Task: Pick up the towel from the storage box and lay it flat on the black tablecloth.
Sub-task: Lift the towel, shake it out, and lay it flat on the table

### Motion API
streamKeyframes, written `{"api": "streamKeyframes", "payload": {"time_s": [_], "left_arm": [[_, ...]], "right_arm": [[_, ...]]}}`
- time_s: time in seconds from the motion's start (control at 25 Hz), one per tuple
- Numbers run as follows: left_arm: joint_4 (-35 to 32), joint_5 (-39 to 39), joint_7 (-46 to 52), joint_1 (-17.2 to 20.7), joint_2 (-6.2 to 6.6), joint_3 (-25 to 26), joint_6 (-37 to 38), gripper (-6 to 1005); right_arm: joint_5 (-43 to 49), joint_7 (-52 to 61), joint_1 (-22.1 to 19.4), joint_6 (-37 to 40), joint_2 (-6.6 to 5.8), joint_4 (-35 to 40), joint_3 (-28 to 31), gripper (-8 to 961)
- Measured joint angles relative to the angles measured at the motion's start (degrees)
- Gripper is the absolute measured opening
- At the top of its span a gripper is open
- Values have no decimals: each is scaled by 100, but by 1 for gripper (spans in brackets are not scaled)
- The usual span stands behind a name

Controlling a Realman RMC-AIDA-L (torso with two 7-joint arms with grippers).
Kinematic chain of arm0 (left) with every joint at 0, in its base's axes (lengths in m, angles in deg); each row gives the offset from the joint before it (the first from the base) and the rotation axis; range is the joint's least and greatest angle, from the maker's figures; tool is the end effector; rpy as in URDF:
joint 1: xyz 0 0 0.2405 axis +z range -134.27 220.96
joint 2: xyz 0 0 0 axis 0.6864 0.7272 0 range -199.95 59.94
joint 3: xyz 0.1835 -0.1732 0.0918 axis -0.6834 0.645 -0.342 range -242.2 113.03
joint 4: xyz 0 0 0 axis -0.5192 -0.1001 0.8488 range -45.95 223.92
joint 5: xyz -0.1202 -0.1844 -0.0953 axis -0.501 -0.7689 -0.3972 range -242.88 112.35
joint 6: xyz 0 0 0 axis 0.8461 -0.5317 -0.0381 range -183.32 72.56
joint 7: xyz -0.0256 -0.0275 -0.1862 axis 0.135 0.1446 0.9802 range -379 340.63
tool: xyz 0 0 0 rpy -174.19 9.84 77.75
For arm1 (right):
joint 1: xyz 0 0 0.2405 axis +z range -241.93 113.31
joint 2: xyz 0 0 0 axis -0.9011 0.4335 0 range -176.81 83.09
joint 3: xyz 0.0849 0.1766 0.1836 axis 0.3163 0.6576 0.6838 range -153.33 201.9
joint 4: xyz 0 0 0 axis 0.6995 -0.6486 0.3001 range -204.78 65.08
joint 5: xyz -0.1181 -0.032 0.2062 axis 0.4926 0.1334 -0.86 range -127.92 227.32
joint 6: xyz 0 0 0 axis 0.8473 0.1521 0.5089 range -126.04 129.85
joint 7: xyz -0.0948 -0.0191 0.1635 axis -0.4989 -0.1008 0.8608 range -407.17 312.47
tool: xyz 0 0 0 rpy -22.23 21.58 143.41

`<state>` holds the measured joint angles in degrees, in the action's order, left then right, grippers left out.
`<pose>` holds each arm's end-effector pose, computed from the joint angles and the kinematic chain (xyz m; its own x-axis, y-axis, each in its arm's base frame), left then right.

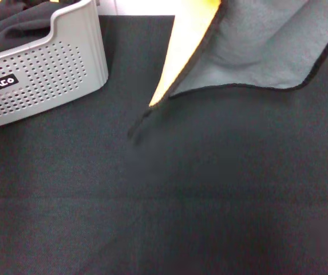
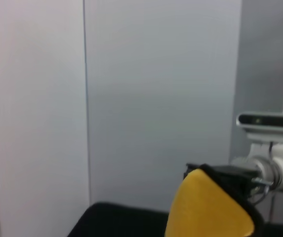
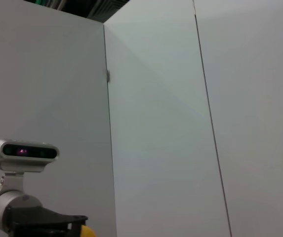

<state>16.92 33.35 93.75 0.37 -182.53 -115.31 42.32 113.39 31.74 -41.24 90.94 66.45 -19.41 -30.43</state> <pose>-0.0551 0.4190 0.0832 0.8491 0.0556 0.5253 0.1475 -0.9798 -0.1347 0.1873 0.4005 0.0989 0.4953 0.1138 -0.8613 -0.3800 -0.8631 -0.3325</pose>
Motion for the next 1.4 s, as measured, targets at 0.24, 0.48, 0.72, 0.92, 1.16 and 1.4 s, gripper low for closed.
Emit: {"api": "streamKeyframes", "payload": {"time_s": [0.24, 0.48, 0.72, 0.92, 1.16, 1.4], "left_arm": [[283, 417, -369, -155, 121, 24, -134, 26], [387, 722, -565, -100, 368, -26, 597, 25], [411, 1240, -584, 228, 385, -537, 1569, 23], [461, 1345, -418, 505, 398, -1430, 1704, 23], [618, 1476, -267, 545, 426, -1830, 1874, 24], [606, 1061, 122, 522, 802, -2488, 1913, 24]], "right_arm": [[339, -243, 506, -24, -45, -647, 20, 32], [900, -73, 440, 143, -4, -802, -26, 33], [1515, -25, 135, 664, 102, -1456, -29, 34], [2020, -27, -103, 979, 183, -1490, -300, 35], [2346, -10, -129, 1068, 186, -1416, -1155, 36], [2503, 43, -181, 1346, 202, -1411, -1363, 38]]}}
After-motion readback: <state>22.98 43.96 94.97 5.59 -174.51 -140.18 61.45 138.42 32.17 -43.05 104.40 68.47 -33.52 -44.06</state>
